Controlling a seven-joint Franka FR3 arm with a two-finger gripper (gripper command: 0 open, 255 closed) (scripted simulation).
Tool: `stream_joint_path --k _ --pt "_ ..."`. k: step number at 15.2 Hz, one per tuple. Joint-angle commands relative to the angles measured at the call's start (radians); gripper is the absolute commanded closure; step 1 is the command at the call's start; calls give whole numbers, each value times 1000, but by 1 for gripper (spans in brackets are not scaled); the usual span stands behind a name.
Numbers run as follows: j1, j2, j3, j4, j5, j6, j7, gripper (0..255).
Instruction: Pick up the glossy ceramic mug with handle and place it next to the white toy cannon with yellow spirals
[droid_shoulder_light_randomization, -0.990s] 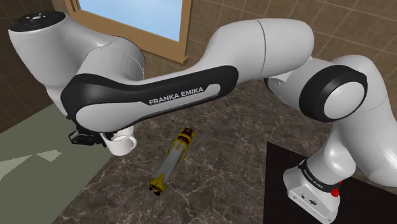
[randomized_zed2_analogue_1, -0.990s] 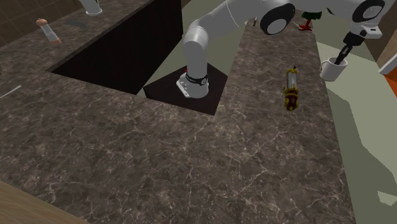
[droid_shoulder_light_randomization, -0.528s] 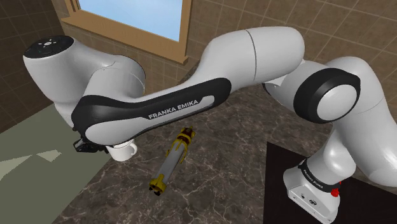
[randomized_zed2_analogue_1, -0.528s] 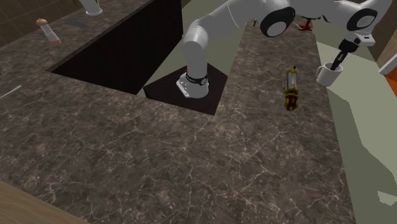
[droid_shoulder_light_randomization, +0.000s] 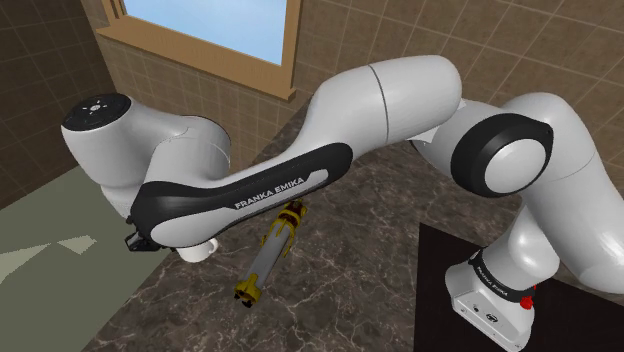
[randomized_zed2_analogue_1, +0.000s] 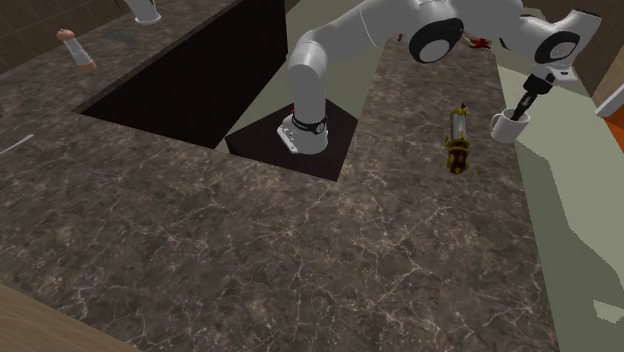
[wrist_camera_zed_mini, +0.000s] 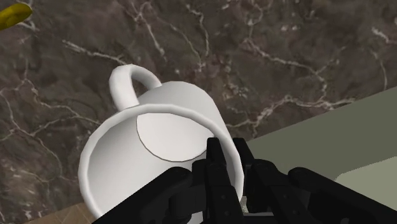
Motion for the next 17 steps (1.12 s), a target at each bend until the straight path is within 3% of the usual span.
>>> stream_joint_path --k 1,7,8,13,17 --pt "0 6 -1 0 -1 7 0 255" --pt "0 6 -1 0 -1 7 0 255" --pt "0 6 -1 1 -1 6 0 0" --pt "0 6 -1 1 -1 6 0 0" --pt "9 -38 10 51 14 -85 -12 0"
